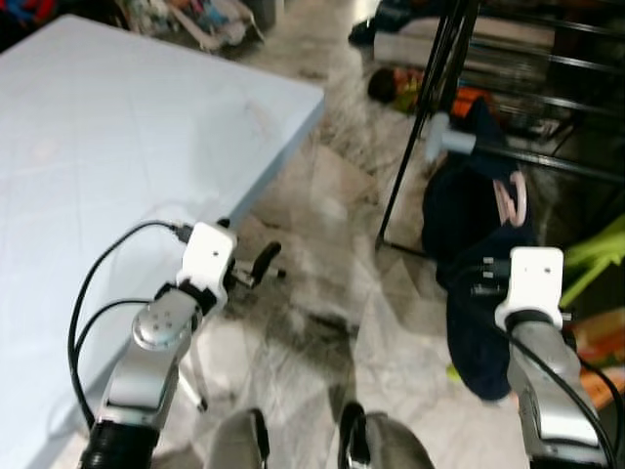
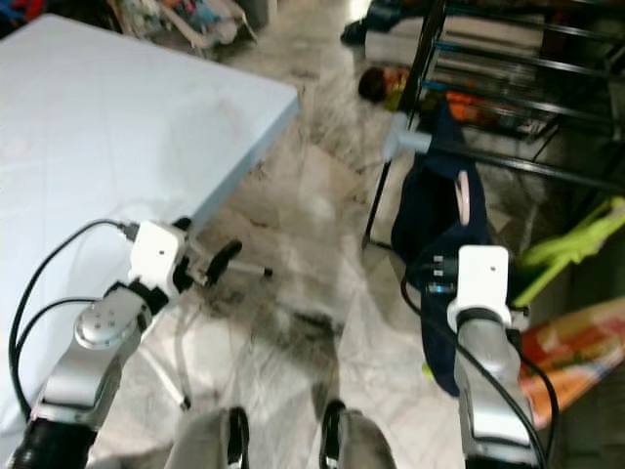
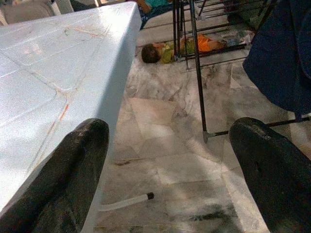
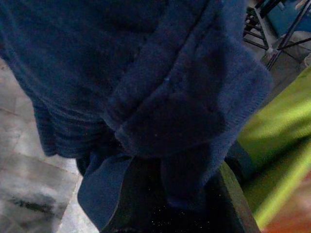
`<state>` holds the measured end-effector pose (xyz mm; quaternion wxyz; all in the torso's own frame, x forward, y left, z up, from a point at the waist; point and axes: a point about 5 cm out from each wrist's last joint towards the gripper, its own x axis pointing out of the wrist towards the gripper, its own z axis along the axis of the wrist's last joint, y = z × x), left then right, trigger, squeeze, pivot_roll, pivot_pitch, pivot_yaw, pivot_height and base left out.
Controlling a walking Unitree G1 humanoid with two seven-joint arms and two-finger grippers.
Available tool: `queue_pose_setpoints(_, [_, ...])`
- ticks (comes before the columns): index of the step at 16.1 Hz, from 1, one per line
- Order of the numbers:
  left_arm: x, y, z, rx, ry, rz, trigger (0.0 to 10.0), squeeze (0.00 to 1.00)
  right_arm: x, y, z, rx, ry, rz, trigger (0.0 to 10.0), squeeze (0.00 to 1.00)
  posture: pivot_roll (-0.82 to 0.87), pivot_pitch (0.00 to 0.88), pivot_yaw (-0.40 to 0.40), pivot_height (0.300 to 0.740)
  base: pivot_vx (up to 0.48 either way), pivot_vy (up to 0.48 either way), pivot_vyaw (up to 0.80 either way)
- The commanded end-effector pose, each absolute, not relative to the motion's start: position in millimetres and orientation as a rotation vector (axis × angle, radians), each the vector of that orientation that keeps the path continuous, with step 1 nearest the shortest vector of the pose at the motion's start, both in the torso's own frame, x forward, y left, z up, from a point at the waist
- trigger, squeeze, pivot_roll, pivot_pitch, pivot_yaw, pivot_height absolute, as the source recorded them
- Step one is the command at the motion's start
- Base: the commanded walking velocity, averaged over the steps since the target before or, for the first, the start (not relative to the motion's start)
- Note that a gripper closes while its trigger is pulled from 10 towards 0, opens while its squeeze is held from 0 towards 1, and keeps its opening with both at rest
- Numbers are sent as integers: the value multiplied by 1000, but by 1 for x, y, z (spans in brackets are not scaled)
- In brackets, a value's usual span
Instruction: Hang hanger
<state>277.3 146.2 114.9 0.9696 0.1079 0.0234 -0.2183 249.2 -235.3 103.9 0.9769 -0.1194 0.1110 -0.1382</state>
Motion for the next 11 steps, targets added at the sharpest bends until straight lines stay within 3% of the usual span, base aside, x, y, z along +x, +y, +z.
queue_pose_setpoints(1, [276, 146, 112, 225, 54, -439, 10000, 0, 250, -237, 107, -247, 196, -287, 10000, 0, -27, 127, 13, 740, -322, 0, 0])
queue_pose_setpoints(8, [277, 146, 112, 230, 55, -439, 10000, 0, 259, -238, 111, -217, 167, -308, 10000, 0, -24, 125, 14, 740, -315, 0, 0])
queue_pose_setpoints(11, [277, 146, 112, 228, 54, -435, 10000, 0, 261, -238, 109, -213, 169, -313, 10000, 0, -18, 122, 19, 740, 0, 0, 0])
